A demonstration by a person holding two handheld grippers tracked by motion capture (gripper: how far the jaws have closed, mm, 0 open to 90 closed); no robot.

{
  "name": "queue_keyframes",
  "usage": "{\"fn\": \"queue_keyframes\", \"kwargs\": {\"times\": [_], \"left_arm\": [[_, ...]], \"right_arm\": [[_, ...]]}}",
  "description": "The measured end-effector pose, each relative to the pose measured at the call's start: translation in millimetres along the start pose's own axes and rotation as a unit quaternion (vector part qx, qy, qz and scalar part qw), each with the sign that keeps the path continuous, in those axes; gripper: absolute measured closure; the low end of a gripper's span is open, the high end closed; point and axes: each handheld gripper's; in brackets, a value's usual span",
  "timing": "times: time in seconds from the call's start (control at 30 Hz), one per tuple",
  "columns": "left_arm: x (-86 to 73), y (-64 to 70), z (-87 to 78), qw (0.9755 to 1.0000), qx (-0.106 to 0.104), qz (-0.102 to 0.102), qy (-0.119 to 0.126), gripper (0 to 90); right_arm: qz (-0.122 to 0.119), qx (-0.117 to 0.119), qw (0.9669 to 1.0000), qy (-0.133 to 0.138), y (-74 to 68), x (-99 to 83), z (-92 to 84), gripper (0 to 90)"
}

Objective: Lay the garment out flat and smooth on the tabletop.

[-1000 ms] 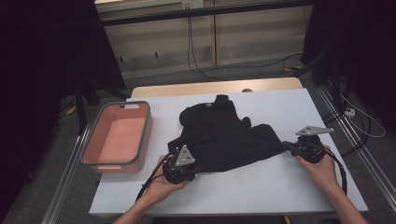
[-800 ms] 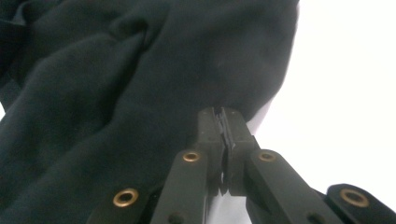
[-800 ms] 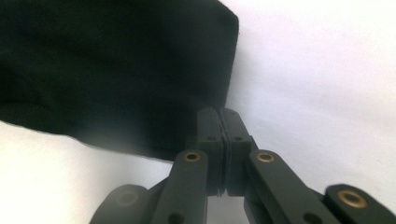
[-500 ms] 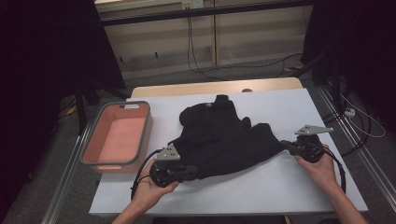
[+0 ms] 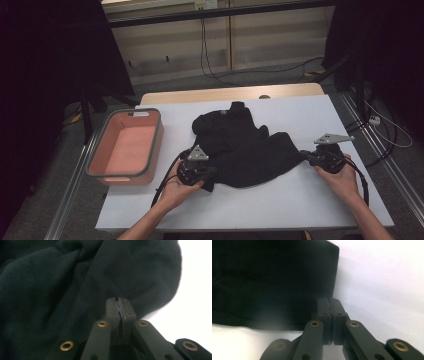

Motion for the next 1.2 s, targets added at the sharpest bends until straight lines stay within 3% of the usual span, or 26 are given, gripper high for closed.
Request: {"fn": "queue_keyframes", "kwargs": {"times": [0.03, 0.07, 0.13, 0.27, 0.47, 0.67, 0.77, 0.87, 0.9, 1.0, 1.1, 1.2], "left_arm": [[-1.0, -0.6, 3.2, 0.9999, 0.013, 0.007, 0.005, 82.7], [-1.0, -0.6, 3.2, 0.9999, 0.013, 0.007, 0.005, 77.8], [-1.9, -2.6, 2.8, 0.9997, 0.024, -0.002, 0.009, 72.9], [-6.2, 0.6, -8.8, 0.9995, 0.023, -0.003, 0.019, 53.5], [-15.3, 13.0, -31.2, 0.9989, 0.031, 0.002, 0.035, 43.3], [-26.0, 26.9, -50.8, 0.9982, 0.025, 0.013, 0.054, 41.7], [-34.2, 30.9, -54.0, 0.9984, 0.019, 0.022, 0.049, 53.4], [-35.0, 33.5, -48.2, 0.9992, 0.002, 0.022, 0.035, 59.7], [-34.9, 39.3, -40.0, 0.999, -0.003, 0.041, 0.014, 69.7], [-34.6, 41.7, -32.1, 0.9987, 0.005, 0.049, -0.006, 68.7], [-36.2, 38.3, -21.2, 0.9984, 0.013, 0.049, -0.024, 61.7], [-36.9, 36.8, -21.6, 0.9986, 0.017, 0.044, -0.023, 63.7]], "right_arm": [[0.0, -0.002, 1.0, -0.002, 0.8, -0.4, 0.2, 88.6], [0.0, -0.002, 1.0, -0.002, 0.8, -0.4, 0.2, 88.6], [0.003, -0.002, 1.0, -0.003, 2.1, -1.2, 0.5, 88.6], [0.007, -0.003, 1.0, -0.004, 3.8, -3.4, 0.0, 88.6], [0.006, -0.002, 1.0, -0.006, 3.2, -4.1, -0.2, 88.5], [0.005, -0.002, 1.0, -0.005, 2.4, -4.3, -0.7, 88.5], [0.004, -0.002, 1.0, -0.007, 2.4, -4.6, 0.1, 88.5], [0.003, -0.002, 1.0, -0.007, 1.6, -4.4, 0.6, 88.5], [0.001, -0.001, 1.0, -0.009, 0.7, -4.6, 0.6, 88.5], [0.0, -0.001, 1.0, -0.009, 0.2, -4.9, 0.5, 88.5], [0.001, 0.001, 0.9999, -0.011, 0.6, -6.0, 0.1, 88.5], [0.001, 0.001, 0.9999, -0.011, 0.6, -6.6, -0.2, 88.5]]}}
Point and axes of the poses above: each handheld gripper's, and its own axes: z roughly forward along the jaws, x roughly out of its top, y roughly to its right, and after that the axes turned 1 degree about -z, right-handed
